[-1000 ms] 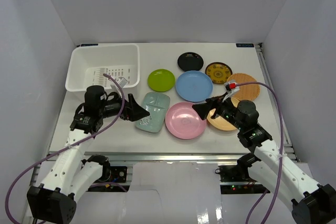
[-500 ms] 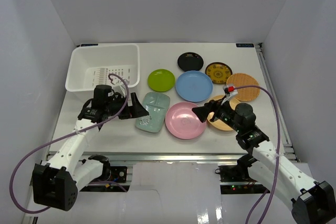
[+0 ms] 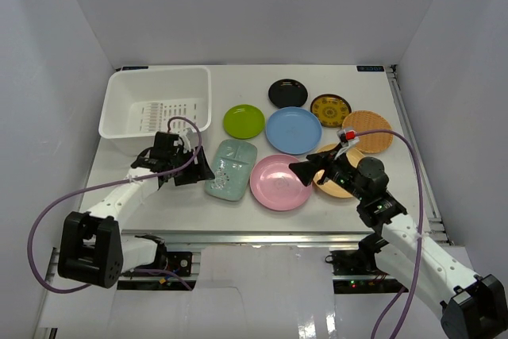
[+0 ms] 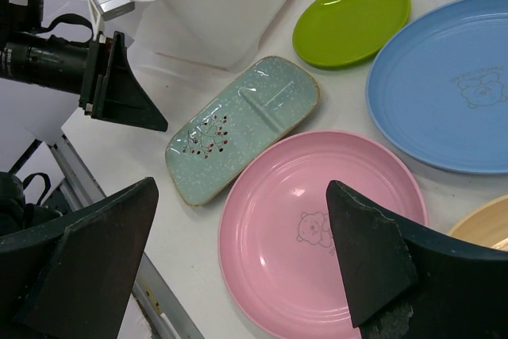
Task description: Place the plates into the plastic bin on the countertop
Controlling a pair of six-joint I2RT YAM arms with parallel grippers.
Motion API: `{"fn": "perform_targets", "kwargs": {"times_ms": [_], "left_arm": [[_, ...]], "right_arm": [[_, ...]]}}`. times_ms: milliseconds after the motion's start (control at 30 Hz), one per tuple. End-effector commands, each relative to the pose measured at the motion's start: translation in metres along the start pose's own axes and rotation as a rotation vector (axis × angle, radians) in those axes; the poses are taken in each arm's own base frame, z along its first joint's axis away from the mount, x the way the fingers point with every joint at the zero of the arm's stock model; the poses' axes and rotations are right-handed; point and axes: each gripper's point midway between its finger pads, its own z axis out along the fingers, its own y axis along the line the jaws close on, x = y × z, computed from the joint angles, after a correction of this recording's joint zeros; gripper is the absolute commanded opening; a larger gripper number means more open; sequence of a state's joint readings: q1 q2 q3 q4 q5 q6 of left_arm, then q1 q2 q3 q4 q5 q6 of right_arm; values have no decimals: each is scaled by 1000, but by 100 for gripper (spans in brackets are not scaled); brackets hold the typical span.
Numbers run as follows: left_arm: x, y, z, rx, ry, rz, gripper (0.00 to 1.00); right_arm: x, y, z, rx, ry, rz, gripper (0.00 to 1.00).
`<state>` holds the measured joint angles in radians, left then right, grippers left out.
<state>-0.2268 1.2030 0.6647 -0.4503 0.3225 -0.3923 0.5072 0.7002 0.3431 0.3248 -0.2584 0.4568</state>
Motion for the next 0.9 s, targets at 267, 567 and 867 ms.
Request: {"fn": "perform_targets", "kwargs": {"times_ms": [267,567,867], "left_arm": [[-2,5,33,8,66,40,78],[3,10,42,-25,83,5,60],[23,18,41,-108,128,16,0]], "right_arm": [[-3,17,2,-105,-32,-4,92],[2,18,-2,-119,-42,-6,91],[1,23,-3,-146,-45,1,91]]}}
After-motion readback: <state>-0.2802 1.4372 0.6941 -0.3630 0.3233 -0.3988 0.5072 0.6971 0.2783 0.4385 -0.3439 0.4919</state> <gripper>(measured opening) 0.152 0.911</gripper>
